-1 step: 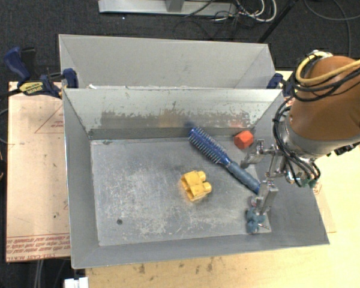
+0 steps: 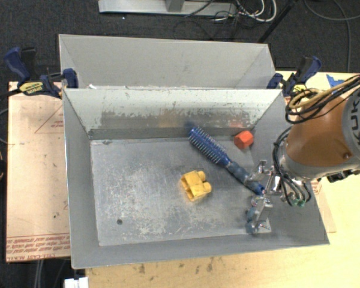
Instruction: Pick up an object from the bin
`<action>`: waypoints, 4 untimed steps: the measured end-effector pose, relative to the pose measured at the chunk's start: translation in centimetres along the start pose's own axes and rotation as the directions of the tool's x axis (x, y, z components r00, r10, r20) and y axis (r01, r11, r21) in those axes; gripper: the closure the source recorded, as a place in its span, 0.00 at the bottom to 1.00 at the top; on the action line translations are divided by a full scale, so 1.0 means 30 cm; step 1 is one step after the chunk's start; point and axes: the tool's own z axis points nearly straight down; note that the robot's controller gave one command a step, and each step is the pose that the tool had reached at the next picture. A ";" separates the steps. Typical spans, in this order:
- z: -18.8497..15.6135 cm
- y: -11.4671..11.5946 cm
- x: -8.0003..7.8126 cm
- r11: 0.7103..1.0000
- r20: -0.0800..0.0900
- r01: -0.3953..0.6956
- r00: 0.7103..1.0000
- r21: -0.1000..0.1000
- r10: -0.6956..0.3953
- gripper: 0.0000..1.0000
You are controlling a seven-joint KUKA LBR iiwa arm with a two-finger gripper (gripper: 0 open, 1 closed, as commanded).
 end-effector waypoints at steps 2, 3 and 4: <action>-0.138 0.142 -0.113 0.974 0.020 0.228 0.973 0.001 -0.228 0.00; 0.149 0.377 -0.241 0.979 0.012 0.202 0.979 0.001 -0.202 0.00; 0.129 0.560 -0.156 0.949 0.022 0.314 0.949 0.004 -0.314 0.00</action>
Offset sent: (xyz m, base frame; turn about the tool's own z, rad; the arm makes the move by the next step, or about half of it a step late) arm -0.0119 -0.0249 -0.0440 -0.1435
